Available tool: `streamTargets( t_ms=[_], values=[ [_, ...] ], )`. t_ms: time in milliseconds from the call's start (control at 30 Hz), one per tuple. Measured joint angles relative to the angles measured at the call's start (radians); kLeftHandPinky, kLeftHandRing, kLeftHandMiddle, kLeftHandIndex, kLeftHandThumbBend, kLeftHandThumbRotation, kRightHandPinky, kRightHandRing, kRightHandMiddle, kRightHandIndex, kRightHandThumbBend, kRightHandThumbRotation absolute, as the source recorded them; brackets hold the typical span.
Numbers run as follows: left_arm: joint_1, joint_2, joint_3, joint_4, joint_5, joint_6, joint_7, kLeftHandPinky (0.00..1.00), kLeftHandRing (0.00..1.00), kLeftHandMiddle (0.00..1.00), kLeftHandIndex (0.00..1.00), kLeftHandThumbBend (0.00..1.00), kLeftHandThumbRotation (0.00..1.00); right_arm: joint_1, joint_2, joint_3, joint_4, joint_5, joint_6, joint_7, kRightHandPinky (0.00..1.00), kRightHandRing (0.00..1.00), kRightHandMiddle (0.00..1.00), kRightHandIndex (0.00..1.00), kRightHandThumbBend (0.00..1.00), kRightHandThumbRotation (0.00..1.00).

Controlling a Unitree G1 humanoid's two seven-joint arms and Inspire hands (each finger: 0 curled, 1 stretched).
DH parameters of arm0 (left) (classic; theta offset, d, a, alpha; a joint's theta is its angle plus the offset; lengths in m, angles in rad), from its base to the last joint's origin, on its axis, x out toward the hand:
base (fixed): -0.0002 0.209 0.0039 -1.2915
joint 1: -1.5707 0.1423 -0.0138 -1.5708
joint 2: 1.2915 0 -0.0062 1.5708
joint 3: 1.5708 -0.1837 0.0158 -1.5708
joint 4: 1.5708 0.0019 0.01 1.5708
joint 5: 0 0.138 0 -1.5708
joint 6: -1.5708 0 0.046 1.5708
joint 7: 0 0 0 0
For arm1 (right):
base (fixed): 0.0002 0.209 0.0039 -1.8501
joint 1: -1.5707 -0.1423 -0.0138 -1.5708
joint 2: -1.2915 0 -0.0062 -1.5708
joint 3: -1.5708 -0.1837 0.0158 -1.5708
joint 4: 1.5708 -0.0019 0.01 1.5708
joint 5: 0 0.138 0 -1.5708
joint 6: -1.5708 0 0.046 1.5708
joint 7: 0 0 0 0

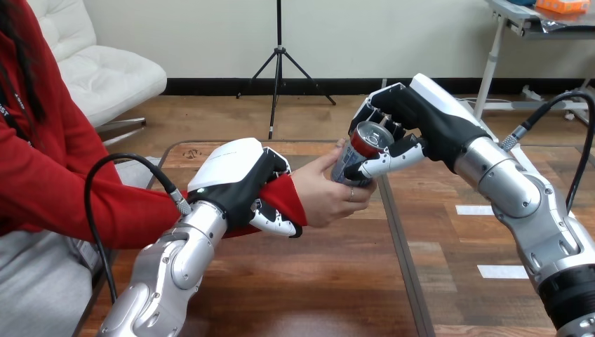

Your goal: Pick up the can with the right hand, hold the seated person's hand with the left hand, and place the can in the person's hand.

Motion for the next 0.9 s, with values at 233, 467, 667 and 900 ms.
streamTargets(
  t_ms=[233,467,667,900],
  values=[
    [0.000,-0.001,0.000,0.000,0.000,0.000,0.000,0.30,0.35,0.40,0.39,0.69,0.00,0.000,0.000,0.001,-0.018,-0.004,0.008,0.003,0.31,0.34,0.40,0.46,0.70,0.00],
    [0.000,-0.003,0.000,0.000,0.000,0.001,0.000,0.30,0.35,0.40,0.39,0.69,0.00,0.000,0.000,0.001,-0.036,-0.012,0.021,0.009,0.31,0.34,0.40,0.46,0.70,0.00],
    [0.000,-0.004,0.000,0.000,0.000,0.002,0.000,0.29,0.35,0.40,0.38,0.69,0.00,0.000,0.001,0.001,-0.049,-0.015,0.034,0.014,0.31,0.34,0.40,0.46,0.70,0.00],
    [0.000,-0.005,0.000,0.000,0.000,0.002,0.000,0.29,0.35,0.40,0.38,0.69,0.00,0.000,0.001,0.001,-0.060,-0.016,0.045,0.018,0.30,0.34,0.40,0.46,0.70,0.00]
  ],
)
